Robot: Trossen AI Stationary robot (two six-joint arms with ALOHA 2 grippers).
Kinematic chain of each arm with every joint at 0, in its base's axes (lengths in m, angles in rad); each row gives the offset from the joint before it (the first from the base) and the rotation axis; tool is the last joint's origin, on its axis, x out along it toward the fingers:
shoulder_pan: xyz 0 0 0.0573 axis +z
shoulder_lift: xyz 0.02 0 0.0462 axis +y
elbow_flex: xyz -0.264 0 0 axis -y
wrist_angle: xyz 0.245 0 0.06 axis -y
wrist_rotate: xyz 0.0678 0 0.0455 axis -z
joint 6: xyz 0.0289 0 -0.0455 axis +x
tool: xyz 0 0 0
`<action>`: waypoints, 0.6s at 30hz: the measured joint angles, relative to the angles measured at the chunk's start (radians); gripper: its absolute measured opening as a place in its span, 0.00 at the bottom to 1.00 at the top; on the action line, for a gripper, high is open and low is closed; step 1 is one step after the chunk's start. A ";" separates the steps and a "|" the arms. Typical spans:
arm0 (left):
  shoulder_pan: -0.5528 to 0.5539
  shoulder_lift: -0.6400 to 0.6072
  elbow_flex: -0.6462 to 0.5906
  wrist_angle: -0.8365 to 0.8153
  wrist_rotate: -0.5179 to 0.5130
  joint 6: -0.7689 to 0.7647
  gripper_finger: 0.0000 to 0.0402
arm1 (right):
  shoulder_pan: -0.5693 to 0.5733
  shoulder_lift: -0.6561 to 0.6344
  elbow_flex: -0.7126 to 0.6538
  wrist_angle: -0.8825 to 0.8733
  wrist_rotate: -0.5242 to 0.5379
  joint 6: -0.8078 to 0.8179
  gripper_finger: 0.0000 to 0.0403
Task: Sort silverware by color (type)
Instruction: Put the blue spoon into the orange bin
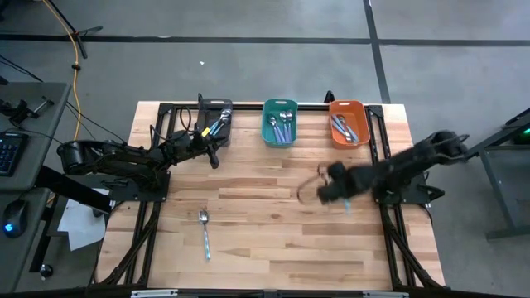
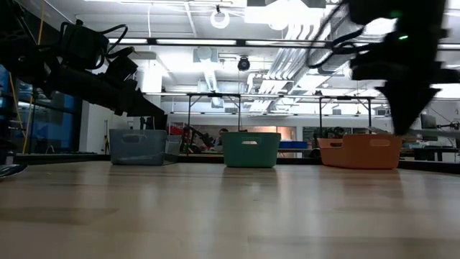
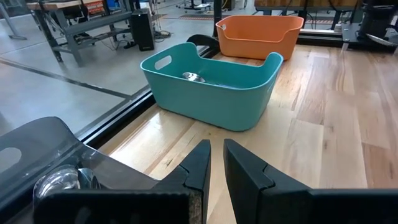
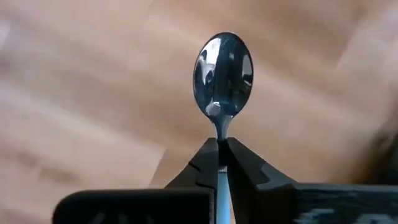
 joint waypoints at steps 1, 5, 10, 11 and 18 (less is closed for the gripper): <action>0.000 0.000 0.000 0.000 0.000 0.000 0.09 | -0.064 -0.025 0.000 -0.007 0.000 -0.080 0.00; 0.000 0.000 0.000 0.000 0.000 -0.001 0.09 | -0.359 -0.104 0.011 0.006 0.034 -0.411 0.00; 0.000 0.000 0.000 0.000 0.002 -0.017 0.09 | -0.708 -0.125 0.083 0.057 0.036 -0.788 0.00; 0.000 0.000 0.000 0.000 0.002 -0.024 0.09 | -0.768 -0.121 0.102 0.077 0.026 -0.856 0.00; 0.000 0.000 0.000 -0.001 0.003 -0.045 0.09 | -1.106 -0.018 0.185 0.178 -0.034 -1.244 0.00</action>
